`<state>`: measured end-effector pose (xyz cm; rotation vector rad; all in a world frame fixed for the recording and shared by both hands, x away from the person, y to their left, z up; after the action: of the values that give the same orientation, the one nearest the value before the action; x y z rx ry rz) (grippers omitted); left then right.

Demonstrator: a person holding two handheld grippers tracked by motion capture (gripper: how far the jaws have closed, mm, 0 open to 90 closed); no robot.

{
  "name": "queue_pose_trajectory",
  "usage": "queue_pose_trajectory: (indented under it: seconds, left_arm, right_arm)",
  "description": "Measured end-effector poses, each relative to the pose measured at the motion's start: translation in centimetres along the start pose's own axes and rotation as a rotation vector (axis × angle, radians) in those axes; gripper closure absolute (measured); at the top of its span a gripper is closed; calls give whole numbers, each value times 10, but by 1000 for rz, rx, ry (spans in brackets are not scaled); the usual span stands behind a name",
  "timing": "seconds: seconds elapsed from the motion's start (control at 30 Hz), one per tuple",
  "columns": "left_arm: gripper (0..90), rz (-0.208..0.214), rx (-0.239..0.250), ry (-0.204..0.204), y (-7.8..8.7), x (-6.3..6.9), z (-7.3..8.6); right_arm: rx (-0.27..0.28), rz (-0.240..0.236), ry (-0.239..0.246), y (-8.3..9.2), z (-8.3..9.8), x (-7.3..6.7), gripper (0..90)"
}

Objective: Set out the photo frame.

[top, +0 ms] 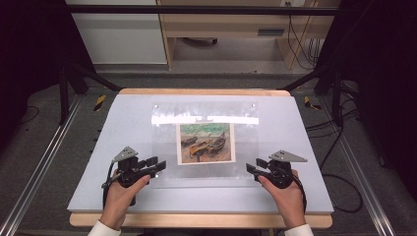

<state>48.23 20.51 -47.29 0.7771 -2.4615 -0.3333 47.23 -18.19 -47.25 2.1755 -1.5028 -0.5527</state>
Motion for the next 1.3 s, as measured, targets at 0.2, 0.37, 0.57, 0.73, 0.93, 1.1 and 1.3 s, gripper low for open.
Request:
queue_pose_trajectory:
  seconds: [0.2, 0.37, 0.57, 0.73, 0.93, 1.1, 1.3]
  left_arm:
    - [543, -2, -7, -8, 2, 2, 2]
    - [552, -6, -11, -14, 3, 4, 4]
    - [562, -10, -16, -23, 5, 6, 6]
    - [570, -13, -18, -28, 6, 6, 6]
    - [574, -15, -27, -35, 7, 7, 7]
    - [576, -19, -31, -43, 7, 8, 8]
    - [579, -15, -37, -47, 7, 9, 9]
  right_arm:
    - [-7, 9, 17, 3, 3, -1, 534]
    - [-11, 20, 33, 5, 5, -2, 546]
    - [-21, 31, 48, 8, 8, -4, 560]
    - [-23, 35, 60, 9, 9, -4, 565]
    - [-24, 39, 69, 10, 10, -5, 574]
    - [-28, 42, 75, 11, 12, -5, 583]
    - [-30, 46, 80, 12, 13, -5, 587]
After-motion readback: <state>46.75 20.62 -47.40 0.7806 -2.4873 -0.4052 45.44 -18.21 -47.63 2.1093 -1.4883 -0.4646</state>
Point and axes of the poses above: each handheld gripper's, and its own axes: y roughly backward along the jaws, z roughly out of its underside, x roughly to its right, the point moved 5 cm from there along -y, roughly forward along the jaws, and after that the axes turned 13 degrees about z, right-handed, at the moved point
